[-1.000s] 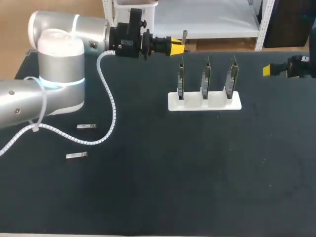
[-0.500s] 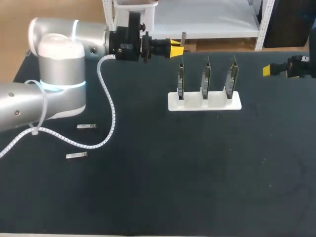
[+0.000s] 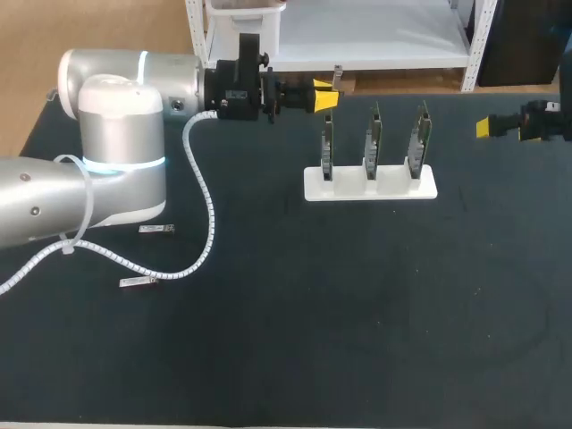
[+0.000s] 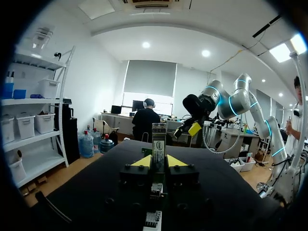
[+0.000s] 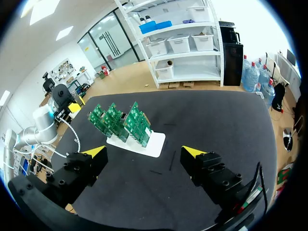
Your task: Pick up the optical module with the left hand, and insert it into the network port with the right hand.
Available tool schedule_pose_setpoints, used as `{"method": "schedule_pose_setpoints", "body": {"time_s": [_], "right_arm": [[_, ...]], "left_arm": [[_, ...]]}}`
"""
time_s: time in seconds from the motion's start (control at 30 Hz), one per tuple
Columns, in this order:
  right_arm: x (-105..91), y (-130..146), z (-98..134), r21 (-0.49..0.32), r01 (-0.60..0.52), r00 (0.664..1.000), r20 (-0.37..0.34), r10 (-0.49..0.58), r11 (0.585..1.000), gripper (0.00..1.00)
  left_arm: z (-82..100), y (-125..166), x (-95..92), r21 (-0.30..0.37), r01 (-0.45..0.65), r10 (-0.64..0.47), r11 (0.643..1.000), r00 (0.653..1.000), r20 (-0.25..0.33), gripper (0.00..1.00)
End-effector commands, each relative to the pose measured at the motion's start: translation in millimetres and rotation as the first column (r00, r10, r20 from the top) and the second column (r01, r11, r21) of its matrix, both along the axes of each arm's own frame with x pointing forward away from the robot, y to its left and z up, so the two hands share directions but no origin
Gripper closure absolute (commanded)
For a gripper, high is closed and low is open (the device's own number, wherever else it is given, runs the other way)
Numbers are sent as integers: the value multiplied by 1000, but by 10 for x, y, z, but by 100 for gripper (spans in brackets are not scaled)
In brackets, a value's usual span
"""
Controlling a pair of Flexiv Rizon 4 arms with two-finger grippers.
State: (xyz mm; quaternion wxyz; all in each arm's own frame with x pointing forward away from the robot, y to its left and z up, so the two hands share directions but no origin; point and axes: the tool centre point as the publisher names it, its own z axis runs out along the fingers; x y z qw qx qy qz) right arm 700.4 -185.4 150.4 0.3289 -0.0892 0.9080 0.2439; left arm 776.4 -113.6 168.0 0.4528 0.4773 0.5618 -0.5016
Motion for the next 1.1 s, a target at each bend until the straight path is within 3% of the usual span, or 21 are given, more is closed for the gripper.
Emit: {"method": "schedule_pose_setpoints", "body": {"time_s": [0.03, 1.0, 1.1], "right_arm": [[-7, 5, 1, -2, 3, 1000, 1, -3, 1000, 0], [-7, 5, 1, -2, 3, 1000, 1, -3, 1000, 0], [88, -35, 65, 2, -64, 997, 46, 64, 998, 0]], "left_arm": [[-27, 14, -13, 1, -10, 10, 1000, 1000, 0, 100], [-117, 49, 0, 14, 4, -3, 1000, 999, -44, 100], [-117, 49, 0, 14, 4, -3, 1000, 999, -44, 100]]}}
